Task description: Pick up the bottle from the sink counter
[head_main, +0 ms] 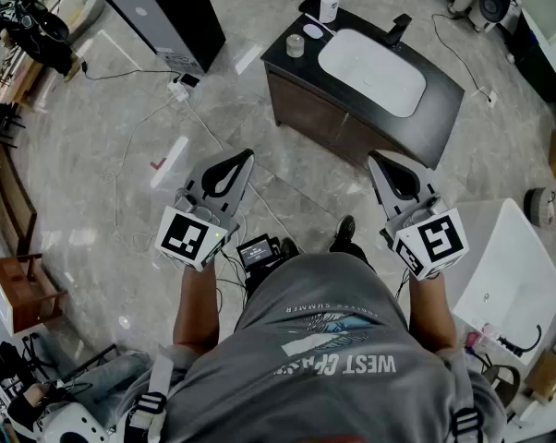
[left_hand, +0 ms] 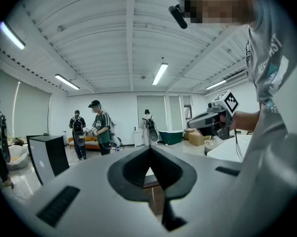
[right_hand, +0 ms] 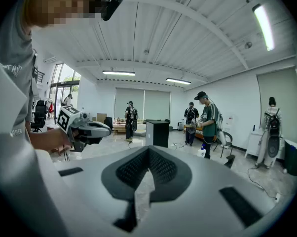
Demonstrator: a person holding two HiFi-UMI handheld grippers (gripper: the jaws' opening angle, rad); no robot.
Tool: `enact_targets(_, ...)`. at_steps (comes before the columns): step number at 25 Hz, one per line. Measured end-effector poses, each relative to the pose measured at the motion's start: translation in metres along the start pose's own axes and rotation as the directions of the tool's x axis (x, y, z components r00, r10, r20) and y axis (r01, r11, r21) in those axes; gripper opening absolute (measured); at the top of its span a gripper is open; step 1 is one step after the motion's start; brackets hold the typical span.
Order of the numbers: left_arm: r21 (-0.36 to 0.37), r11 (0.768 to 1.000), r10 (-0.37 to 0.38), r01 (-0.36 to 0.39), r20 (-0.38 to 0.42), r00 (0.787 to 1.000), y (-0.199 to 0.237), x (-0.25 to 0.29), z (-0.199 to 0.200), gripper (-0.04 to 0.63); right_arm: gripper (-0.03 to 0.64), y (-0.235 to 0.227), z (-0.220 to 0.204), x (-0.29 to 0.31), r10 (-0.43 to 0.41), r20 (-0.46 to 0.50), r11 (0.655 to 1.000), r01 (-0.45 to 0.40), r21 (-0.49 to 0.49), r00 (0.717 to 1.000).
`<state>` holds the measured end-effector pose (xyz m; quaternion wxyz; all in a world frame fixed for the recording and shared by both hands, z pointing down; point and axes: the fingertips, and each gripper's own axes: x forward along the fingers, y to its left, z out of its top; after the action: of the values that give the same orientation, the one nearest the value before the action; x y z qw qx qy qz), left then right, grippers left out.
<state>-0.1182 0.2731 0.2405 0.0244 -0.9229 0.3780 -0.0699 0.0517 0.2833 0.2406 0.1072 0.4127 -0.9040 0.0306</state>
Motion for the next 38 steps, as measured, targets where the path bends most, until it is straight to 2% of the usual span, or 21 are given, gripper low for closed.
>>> enact_targets(7,0.019,1.0,-0.002,0.002,-0.015,1.0,0.001,-0.005,-0.013,0.002,-0.005,0.001,0.0,-0.002,-0.003,-0.002,1.0,0.003,-0.003,1.0)
enact_targets(22,0.002,1.0,-0.021,0.021,-0.001,1.0,0.002,-0.008,-0.012,0.002,-0.005,0.009,0.006,-0.005,-0.011,-0.015,1.0,0.011,0.005,1.0)
enact_targets(32,-0.006,1.0,-0.03,0.03,-0.008,1.0,0.005,0.007,-0.021,0.002,-0.003,-0.007,0.002,0.003,0.003,0.013,0.995,-0.004,0.097,1.0)
enact_targets(38,-0.029,1.0,-0.007,0.006,-0.031,0.999,0.016,0.036,-0.018,0.002,-0.003,-0.047,-0.003,0.021,0.022,0.019,0.986,-0.025,0.166,1.0)
